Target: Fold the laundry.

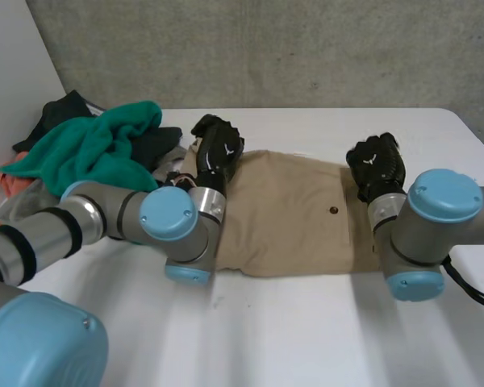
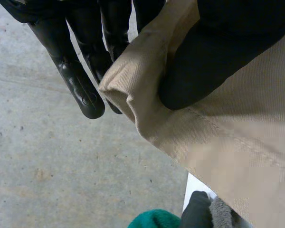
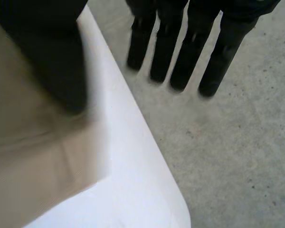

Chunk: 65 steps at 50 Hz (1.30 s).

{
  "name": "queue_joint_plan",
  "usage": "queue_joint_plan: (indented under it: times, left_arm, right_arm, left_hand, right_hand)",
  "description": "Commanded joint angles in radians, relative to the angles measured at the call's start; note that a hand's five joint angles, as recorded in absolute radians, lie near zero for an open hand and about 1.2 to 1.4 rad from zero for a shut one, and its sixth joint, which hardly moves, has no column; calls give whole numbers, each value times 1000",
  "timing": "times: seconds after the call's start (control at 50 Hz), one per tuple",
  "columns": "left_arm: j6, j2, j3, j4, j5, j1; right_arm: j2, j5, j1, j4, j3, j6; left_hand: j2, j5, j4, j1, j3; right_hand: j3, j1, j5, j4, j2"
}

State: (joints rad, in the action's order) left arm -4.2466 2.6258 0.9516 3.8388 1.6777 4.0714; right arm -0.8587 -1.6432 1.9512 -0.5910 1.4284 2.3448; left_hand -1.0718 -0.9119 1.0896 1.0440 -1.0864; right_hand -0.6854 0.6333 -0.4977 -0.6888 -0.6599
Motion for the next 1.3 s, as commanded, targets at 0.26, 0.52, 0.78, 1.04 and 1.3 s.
queue_joint_plan:
  times: [0.26, 0.52, 0.78, 1.04, 1.3]
  left_arm:
    - [106, -271, 343, -10, 30, -60]
    - [425, -527, 673, -31, 30, -69]
    - [441, -547, 699, -59, 33, -68]
    - [445, -584, 705, -61, 34, -68]
    - [474, -610, 728, -71, 54, -68]
  right_arm:
    - [-304, 16, -72, 411, 86, 295]
    - [-344, 258, -212, 637, 268, 522]
    - [-272, 256, -218, 508, 284, 508]
    - [-283, 249, -258, 499, 296, 504]
    - [-321, 276, -249, 488, 320, 481]
  left_hand:
    - [896, 911, -914, -869, 911]
    - [896, 911, -914, -869, 911]
    - [891, 905, -908, -863, 905]
    - [894, 908, -911, -866, 908]
    - [896, 911, -914, -869, 911]
  right_hand:
    - [511, -459, 498, 514, 485]
    - [395, -343, 382, 398, 369]
    - [-498, 550, -511, -495, -524]
    - [-447, 499, -460, -444, -473]
    - [107, -55, 94, 111, 82]
